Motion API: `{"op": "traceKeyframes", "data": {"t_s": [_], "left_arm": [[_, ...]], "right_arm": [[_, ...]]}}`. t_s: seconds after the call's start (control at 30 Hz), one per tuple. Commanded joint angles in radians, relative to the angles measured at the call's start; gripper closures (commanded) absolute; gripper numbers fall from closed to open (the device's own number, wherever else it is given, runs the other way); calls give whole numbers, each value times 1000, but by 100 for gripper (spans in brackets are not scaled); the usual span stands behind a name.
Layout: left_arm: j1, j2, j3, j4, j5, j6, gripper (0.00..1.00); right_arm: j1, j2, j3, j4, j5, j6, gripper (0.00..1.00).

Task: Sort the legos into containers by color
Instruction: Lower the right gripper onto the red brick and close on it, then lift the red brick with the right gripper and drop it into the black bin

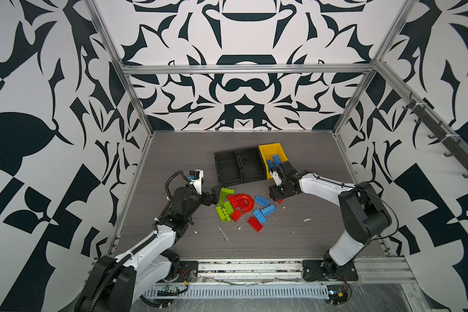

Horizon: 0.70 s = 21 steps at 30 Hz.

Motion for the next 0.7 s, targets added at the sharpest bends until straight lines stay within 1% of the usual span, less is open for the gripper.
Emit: {"op": "traceKeyframes", "data": {"t_s": [0.0, 0.4, 0.53, 0.67], "left_arm": [[-1, -11, 17, 6, -2, 0, 0], [-1, -21, 13, 6, -5, -1, 0], [-2, -20, 14, 6, -6, -1, 0], [-2, -19, 13, 7, -6, -2, 0]], "right_arm": [[4, 4, 33, -23, 11, -13, 38], [6, 30, 39, -9, 6, -1, 56], [7, 22, 45, -7, 7, 2, 63], [16, 0, 59, -17, 19, 4, 67]]}}
